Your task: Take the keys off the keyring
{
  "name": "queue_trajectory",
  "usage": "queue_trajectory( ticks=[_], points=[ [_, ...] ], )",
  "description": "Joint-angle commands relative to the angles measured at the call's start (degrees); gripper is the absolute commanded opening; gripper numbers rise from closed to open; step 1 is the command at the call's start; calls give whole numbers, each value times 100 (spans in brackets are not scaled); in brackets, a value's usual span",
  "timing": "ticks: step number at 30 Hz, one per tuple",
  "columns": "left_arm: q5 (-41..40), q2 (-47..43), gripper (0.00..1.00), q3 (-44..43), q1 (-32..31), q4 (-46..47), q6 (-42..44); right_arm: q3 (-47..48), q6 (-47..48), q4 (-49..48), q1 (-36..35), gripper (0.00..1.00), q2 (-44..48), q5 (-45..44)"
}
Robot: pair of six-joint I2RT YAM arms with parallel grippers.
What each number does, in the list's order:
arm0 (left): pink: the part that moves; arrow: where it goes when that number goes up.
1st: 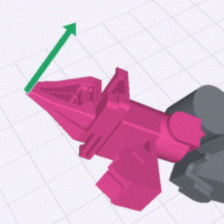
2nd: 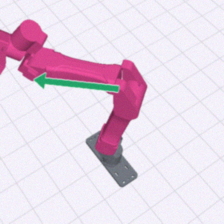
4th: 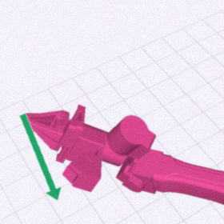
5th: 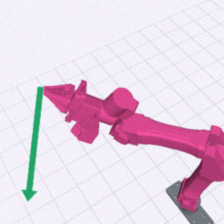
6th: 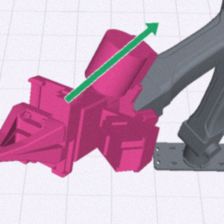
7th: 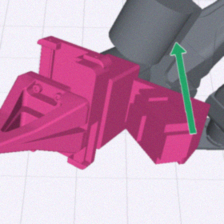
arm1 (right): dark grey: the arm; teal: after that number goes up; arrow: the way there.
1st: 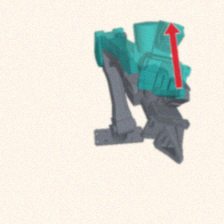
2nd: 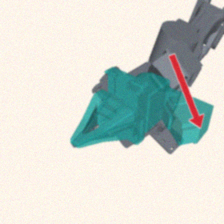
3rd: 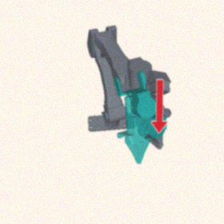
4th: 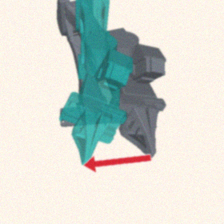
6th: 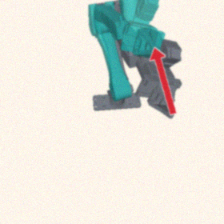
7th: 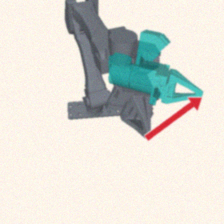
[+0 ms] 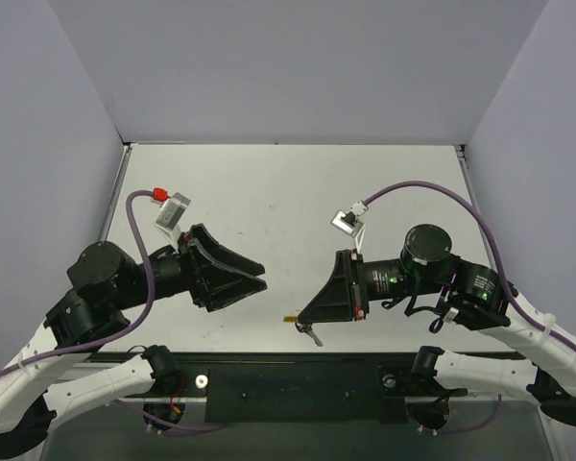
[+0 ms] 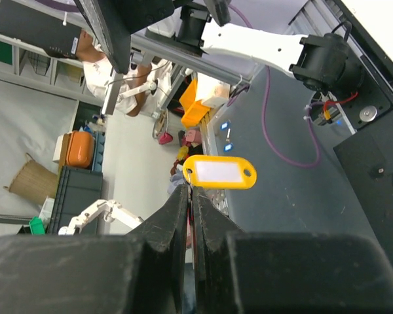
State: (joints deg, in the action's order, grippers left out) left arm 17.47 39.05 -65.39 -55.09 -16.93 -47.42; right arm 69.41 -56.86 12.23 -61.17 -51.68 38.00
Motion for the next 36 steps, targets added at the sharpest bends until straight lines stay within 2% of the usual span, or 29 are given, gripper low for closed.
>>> queue_trajectory(
  ticks=[1, 12, 20, 24, 31, 36],
  points=[
    [905, 313, 65, -431, -28, -161, 215, 292, 245, 148, -71, 0, -17, 261],
    [1768, 718, 66, -458, -46, -171, 180, 591, 614, 631, -71, 0, -210, 296],
    [1707, 929, 66, -396, -291, 84, 92, 767, 764, 798, -71, 0, -281, 305],
    [1461, 1139, 64, -492, -765, 58, 232, 846, 852, 904, -62, 0, -299, 270],
    [1127, 1351, 52, -651, -1083, -48, 391, 890, 878, 974, -71, 0, -246, 252],
    [933, 1334, 50, -686, -1109, -21, 400, 882, 905, 1036, -71, 0, -193, 261]
  ],
)
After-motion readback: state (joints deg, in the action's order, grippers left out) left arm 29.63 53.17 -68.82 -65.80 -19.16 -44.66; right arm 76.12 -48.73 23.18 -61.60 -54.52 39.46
